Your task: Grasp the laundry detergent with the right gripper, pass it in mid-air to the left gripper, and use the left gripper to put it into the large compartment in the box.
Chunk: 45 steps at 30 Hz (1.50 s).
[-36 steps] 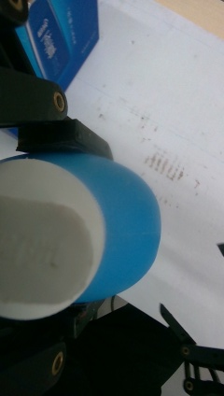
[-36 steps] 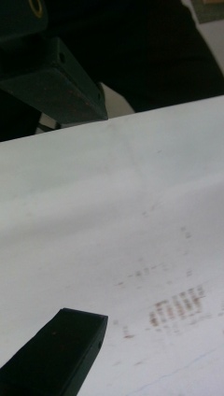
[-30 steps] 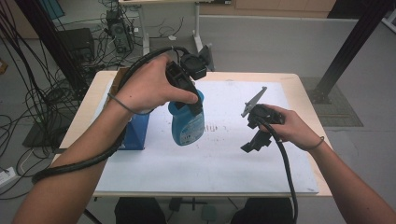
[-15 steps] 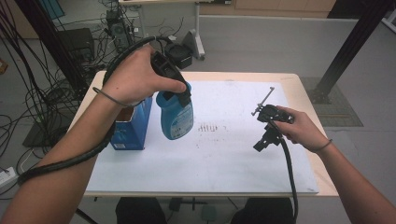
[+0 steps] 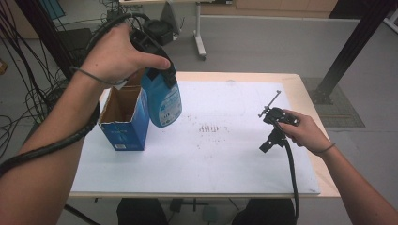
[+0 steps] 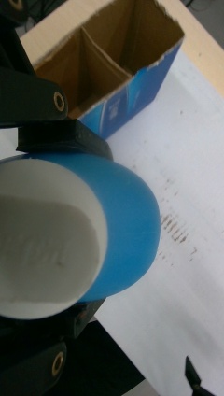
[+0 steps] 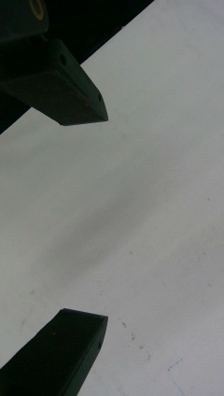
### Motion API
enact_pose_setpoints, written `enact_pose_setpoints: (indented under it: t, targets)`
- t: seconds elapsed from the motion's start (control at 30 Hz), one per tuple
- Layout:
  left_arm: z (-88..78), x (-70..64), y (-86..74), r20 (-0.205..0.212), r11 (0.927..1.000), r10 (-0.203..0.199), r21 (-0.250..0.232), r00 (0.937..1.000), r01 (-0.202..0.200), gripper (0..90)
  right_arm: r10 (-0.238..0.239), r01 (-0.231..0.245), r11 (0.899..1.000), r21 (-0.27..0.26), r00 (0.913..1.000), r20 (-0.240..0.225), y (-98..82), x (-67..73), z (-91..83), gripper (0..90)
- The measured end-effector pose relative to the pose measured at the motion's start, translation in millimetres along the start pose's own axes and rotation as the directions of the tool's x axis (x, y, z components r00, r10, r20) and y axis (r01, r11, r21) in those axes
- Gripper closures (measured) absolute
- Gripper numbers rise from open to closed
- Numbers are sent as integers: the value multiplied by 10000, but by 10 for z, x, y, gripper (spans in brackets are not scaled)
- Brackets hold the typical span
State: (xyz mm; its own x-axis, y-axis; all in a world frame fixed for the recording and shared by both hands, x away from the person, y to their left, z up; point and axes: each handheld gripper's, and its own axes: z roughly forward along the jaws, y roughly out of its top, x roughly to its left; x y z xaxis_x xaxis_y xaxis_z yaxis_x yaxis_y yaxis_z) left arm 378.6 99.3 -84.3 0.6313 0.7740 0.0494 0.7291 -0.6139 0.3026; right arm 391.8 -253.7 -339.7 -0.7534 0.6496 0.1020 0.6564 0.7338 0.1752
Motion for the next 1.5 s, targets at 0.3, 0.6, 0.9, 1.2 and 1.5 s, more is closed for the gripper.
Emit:
enact_pose_setpoints:
  t: [0.3,0.6,0.9,1.2,1.5]
  targets:
    - [-302,317,83,-544,9938,-1107,-105,9924,1103,376,-28,28,10000,-57,10000,30,-7,-24,19,40]
    - [-408,641,143,-1364,9699,-2406,45,9610,2434,376,-74,73,9998,-198,10000,-32,-7,-12,59,37]
    - [-416,1018,30,-1077,9280,-3697,55,9229,3724,376,-125,124,9997,-227,9999,-31,-16,-2,76,39]
    - [-343,1324,-88,-1503,8753,-4775,38,8657,4835,376,-53,53,9995,-316,10000,16,-33,-33,64,41]
    - [-150,1543,-238,-1224,8331,-5469,182,8282,5528,377,-104,106,9993,-370,9999,69,-26,-15,63,42]
